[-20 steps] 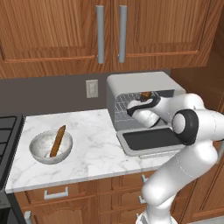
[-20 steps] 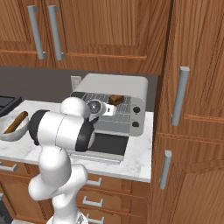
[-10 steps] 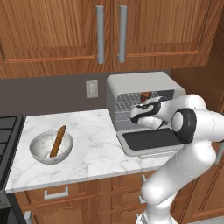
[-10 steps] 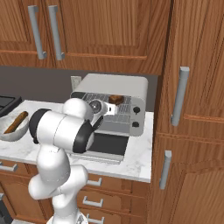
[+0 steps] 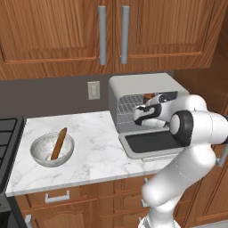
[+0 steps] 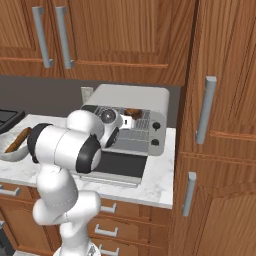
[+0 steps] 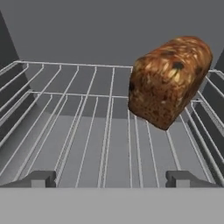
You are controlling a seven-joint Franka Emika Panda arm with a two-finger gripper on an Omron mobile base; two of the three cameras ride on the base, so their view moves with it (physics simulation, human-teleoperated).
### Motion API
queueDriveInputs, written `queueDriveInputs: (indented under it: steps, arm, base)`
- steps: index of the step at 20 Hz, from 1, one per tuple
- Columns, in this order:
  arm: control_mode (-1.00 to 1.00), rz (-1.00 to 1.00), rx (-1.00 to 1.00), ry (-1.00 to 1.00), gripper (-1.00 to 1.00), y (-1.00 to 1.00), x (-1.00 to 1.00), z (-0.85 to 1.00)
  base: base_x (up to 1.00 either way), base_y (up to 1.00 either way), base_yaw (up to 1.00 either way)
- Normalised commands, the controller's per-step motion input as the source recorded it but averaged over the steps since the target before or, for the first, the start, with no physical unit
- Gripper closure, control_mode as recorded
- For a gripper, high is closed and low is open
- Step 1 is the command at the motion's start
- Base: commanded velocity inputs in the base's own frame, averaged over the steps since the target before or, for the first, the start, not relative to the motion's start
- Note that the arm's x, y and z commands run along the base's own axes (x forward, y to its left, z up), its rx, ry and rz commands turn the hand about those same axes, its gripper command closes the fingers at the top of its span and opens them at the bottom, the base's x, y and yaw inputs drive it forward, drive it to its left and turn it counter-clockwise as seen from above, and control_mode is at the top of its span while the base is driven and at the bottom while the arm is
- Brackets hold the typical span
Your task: Pick up the heated bread from the toaster oven and place it in the bowl. Then move the bread bowl to the dining counter.
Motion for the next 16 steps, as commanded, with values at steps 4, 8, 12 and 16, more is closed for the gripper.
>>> queueDriveInputs:
  steps: [4,8,12,16]
  arm:
    - [-1.0,0.0,-0.04,0.3,-1.0,0.0,-0.28,-0.23]
    - [-1.0,0.0,-0.01,0.28,-1.0,-0.12,-0.57,-0.25]
    - [-1.0,0.0,0.0,0.28,-1.0,-0.24,-0.81,-0.34]
    - [-1.0,0.0,0.0,0.26,-1.0,-0.31,-0.98,-0.39]
  base:
    - [0.0,0.0,0.0]
    - [0.0,0.0,0.0]
    - [0.0,0.0,0.0]
    - [0.0,0.0,0.0]
